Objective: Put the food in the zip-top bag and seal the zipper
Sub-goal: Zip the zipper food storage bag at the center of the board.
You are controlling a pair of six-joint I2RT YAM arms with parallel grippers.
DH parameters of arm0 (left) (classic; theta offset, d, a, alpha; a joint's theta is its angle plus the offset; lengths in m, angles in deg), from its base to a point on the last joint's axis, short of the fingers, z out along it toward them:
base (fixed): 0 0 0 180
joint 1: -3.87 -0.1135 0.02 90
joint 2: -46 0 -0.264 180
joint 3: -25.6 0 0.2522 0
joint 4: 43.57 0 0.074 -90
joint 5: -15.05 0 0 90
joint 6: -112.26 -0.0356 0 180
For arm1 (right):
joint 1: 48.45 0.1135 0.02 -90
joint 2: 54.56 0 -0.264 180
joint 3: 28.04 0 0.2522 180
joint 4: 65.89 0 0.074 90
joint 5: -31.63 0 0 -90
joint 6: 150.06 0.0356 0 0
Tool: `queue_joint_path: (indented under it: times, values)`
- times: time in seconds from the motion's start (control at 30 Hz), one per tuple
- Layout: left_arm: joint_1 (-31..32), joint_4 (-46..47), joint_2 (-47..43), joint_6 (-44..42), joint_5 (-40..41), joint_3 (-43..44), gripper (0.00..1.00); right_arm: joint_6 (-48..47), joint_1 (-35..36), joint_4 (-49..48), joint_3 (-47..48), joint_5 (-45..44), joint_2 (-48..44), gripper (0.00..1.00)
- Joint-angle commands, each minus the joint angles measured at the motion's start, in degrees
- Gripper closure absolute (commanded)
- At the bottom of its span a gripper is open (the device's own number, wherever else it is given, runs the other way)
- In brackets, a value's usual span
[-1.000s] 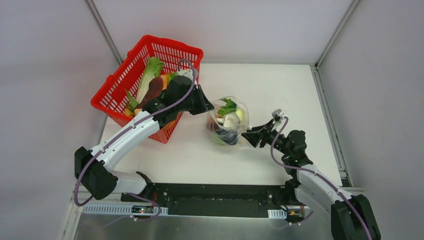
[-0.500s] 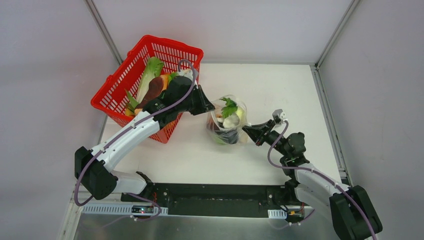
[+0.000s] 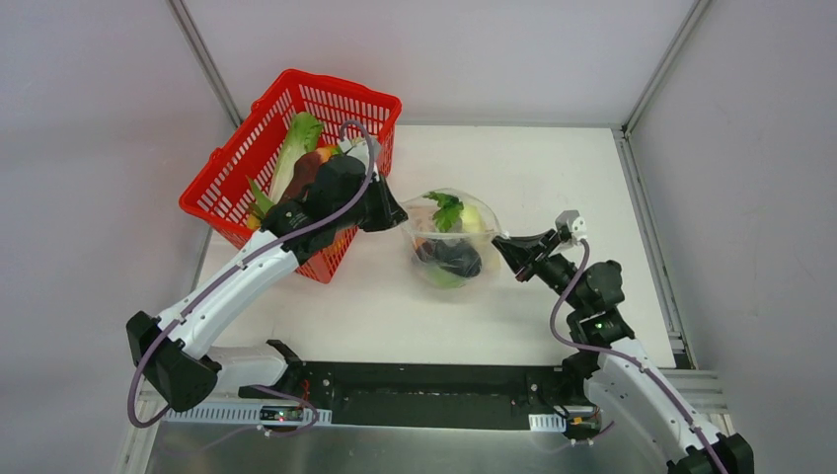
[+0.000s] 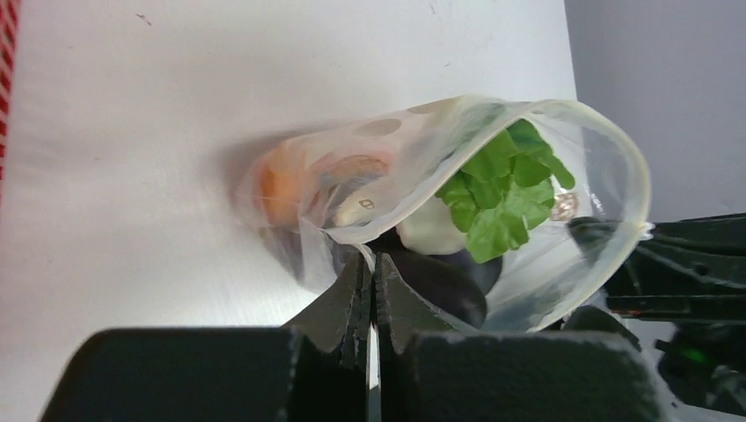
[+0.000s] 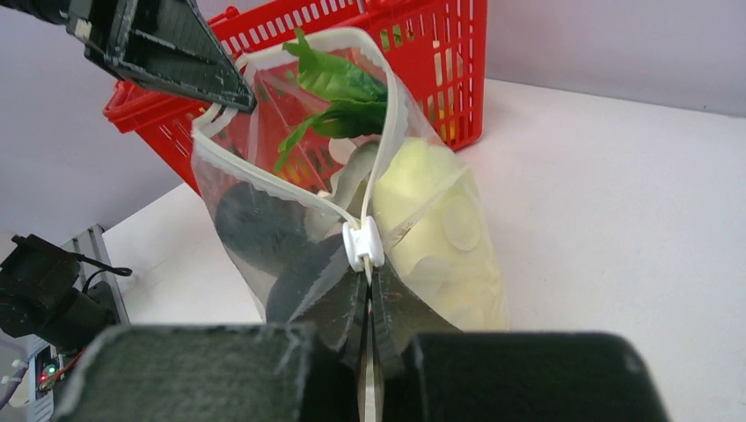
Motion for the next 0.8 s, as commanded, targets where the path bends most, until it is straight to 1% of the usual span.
queue_joint_path:
  times: [0.0, 0.03, 0.1, 0.13, 0.23, 0.3, 0.37, 0.47, 0.53, 0.57, 0.63, 0.7, 0.77]
  values:
    - [-0.49, -6.01, -3.34, -7.37, 7.6, 2.75, 1.0, -2.32, 0.21, 6.83, 7.25, -0.4, -1.54, 1.0]
    - [-0.49, -7.19, -3.65, -8.47, 8.53, 2.87, 0.99, -2.35, 0.22, 7.34, 8.02, -0.05, -1.32, 1.0]
    - [-0.49, -9.23, -4.26, -10.65, 9.3, 3.26, 0.88, -3.11, 0.24, 8.92, 9.77, 2.22, 0.19, 1.0]
    - [-0.49, -10.13, -4.56, -11.71, 9.15, 3.45, 0.77, -3.65, 0.2, 10.12, 10.72, 3.87, 1.05, 1.0]
    - [-0.48, -10.5, -5.73, -14.83, 7.28, 4.05, 0.49, -5.27, 0.21, 13.65, 13.64, 8.56, 3.7, 1.0]
    - [-0.49, -10.65, -6.14, -17.36, 5.77, 5.14, 0.38, -5.78, 0.15, 14.79, 14.47, 10.24, 4.75, 1.0]
    - [-0.49, -9.96, -6.37, -19.89, 4.96, 5.91, 0.33, -6.09, 0.18, 15.16, 14.76, 10.82, 5.36, 1.0]
    - [-0.49, -5.53, -5.2, -22.41, -3.26, 7.0, 0.33, -6.55, 0.18, 16.27, 15.19, 11.64, 5.99, 1.0]
    - [-0.45, -1.09, -3.79, -22.11, -9.36, 7.92, 0.35, -6.58, 0.16, 16.71, 15.31, 11.07, 5.83, 1.0]
    - [-0.41, 1.25, -2.68, -21.59, -14.34, 8.58, 0.36, -6.66, 0.21, 16.77, 15.21, 10.77, 5.76, 1.0]
    - [0.08, 5.58, 0.02, -20.87, -20.97, 10.35, 0.36, -6.87, 0.22, 16.9, 15.1, 10.45, 5.39, 1.0]
    - [1.8, 6.37, 3.05, -23.92, -24.91, 13.83, 0.38, -7.06, 0.14, 16.91, 14.97, 10.17, 5.09, 1.0]
    - [5.15, 4.78, 5.96, -30.76, -26.01, 17.57, 0.36, -7.39, 0.24, 16.91, 14.87, 10.1, 4.62, 1.0]
